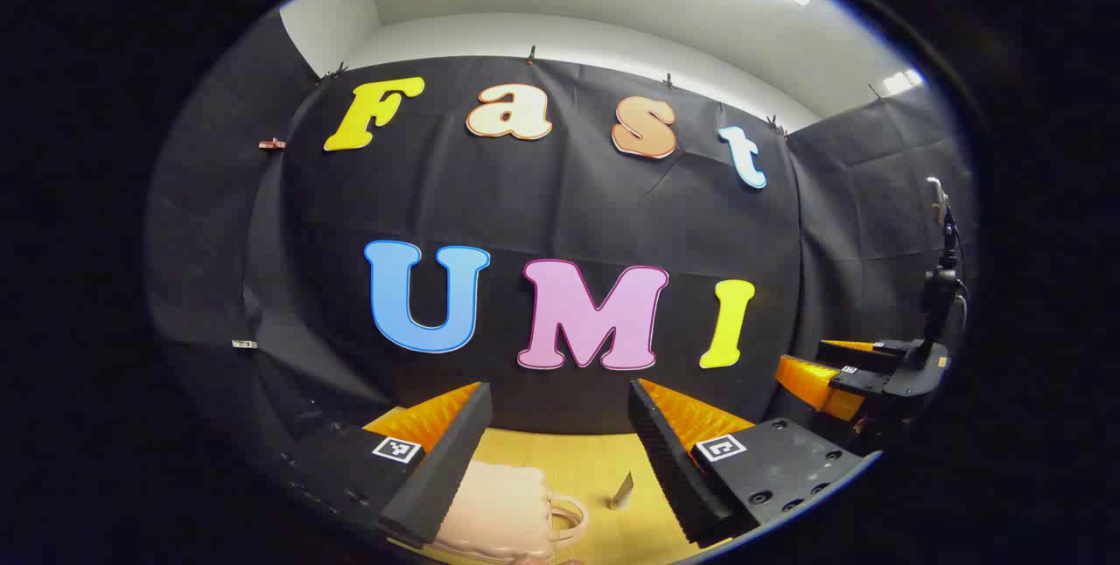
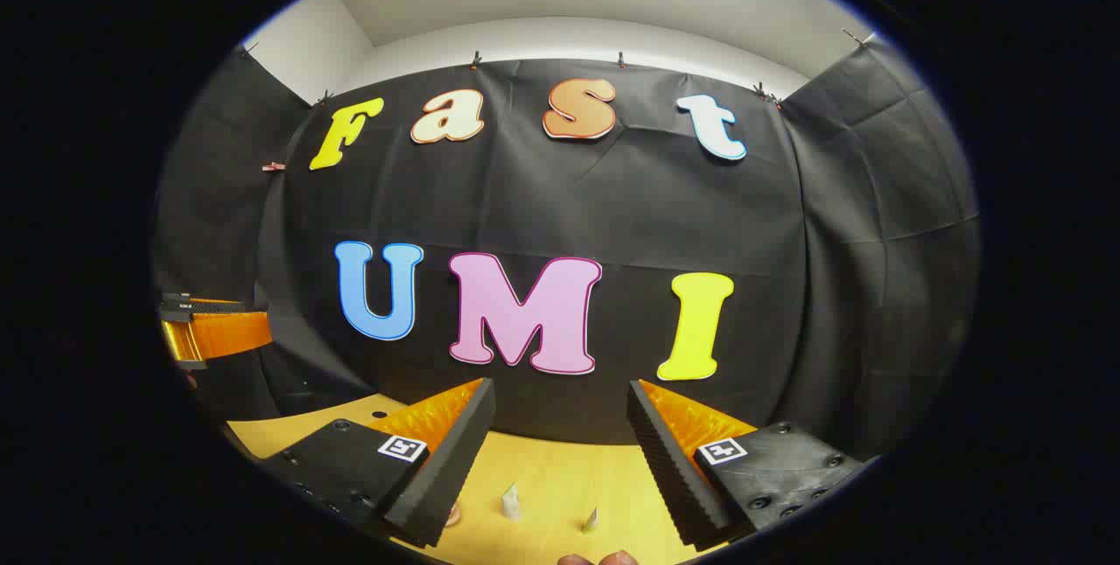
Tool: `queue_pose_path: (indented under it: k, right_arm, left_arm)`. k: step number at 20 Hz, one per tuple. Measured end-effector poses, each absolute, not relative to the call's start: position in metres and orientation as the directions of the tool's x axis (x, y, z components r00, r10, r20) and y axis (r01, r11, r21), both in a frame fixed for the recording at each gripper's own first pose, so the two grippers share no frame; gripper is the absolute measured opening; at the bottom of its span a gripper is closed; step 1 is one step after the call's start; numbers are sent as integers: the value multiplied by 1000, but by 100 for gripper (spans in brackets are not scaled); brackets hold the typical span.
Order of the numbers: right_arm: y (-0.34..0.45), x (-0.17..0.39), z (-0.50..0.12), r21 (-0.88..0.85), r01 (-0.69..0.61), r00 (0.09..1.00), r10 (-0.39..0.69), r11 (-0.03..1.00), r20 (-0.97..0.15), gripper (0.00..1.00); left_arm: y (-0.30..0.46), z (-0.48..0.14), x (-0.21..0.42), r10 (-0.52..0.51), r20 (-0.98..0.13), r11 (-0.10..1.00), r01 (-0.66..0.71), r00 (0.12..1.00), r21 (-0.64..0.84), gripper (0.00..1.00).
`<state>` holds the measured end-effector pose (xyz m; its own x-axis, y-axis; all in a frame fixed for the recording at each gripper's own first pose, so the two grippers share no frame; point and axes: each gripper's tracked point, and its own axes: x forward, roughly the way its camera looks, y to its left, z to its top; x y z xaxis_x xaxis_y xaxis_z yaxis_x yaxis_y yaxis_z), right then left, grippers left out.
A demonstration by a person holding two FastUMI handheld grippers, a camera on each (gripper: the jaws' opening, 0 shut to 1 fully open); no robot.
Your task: First open the suitcase, pack the skin care products into it, and then close the suitcase.
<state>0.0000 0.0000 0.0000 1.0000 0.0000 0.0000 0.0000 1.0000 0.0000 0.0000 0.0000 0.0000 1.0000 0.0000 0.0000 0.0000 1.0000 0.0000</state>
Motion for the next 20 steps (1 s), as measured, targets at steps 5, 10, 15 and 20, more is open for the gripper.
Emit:
queue_pose_path:
  k: [5,10,15,20]
  right_arm:
    - [-12,-6,-7,-37,-2,1000,1,999,-13,94]
    - [-22,-14,-15,-47,3,1000,-4,999,-25,96]
    - [-28,-15,-16,-42,11,1000,-12,999,-26,98]
    - [-30,-14,-16,-31,20,999,-21,999,-30,96]
  left_arm:
    - [-14,-4,3,-12,-8,1000,12,1000,-20,98]
    - [-22,0,2,-23,9,1000,23,1000,6,98]
    - [-32,6,4,-49,22,998,49,999,29,98]
    - [-34,2,5,-63,15,997,62,998,39,98]
